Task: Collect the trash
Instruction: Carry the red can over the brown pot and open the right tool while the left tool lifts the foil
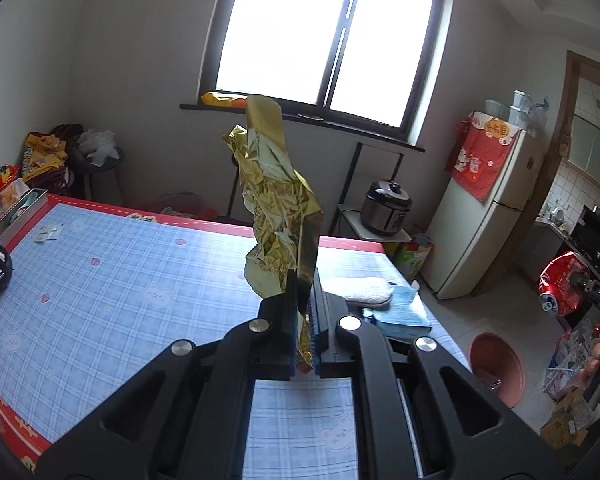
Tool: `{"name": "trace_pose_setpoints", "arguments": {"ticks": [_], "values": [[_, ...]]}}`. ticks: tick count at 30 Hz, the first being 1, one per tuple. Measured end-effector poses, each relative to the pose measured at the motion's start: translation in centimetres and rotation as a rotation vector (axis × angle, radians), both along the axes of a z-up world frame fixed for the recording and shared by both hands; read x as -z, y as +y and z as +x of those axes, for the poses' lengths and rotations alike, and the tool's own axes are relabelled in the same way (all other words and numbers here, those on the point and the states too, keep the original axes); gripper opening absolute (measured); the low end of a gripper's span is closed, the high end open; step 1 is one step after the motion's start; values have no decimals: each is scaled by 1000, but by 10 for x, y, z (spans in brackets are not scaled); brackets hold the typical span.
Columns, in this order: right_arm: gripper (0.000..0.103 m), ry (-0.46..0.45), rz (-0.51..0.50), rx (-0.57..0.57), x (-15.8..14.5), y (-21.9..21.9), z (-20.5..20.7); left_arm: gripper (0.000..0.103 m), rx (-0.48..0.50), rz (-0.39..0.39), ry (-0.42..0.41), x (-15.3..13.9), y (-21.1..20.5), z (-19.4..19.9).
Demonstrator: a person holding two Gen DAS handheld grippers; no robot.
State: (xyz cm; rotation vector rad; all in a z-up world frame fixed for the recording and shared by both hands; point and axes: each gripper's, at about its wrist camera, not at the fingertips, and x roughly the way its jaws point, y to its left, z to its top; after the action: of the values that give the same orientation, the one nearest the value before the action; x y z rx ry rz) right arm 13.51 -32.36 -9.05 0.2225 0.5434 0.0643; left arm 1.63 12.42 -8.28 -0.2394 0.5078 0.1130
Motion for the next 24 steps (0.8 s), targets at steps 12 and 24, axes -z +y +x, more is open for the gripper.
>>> {"name": "trace_pose_setpoints", "arguments": {"ticks": [12,24], "values": [[37,15,-25,141,-4,-125,22,9,156,12,-19,-8,-130,27],[73,-37,-20,123,-16,-143,40,9,184,12,5,1,-167,21]]}}
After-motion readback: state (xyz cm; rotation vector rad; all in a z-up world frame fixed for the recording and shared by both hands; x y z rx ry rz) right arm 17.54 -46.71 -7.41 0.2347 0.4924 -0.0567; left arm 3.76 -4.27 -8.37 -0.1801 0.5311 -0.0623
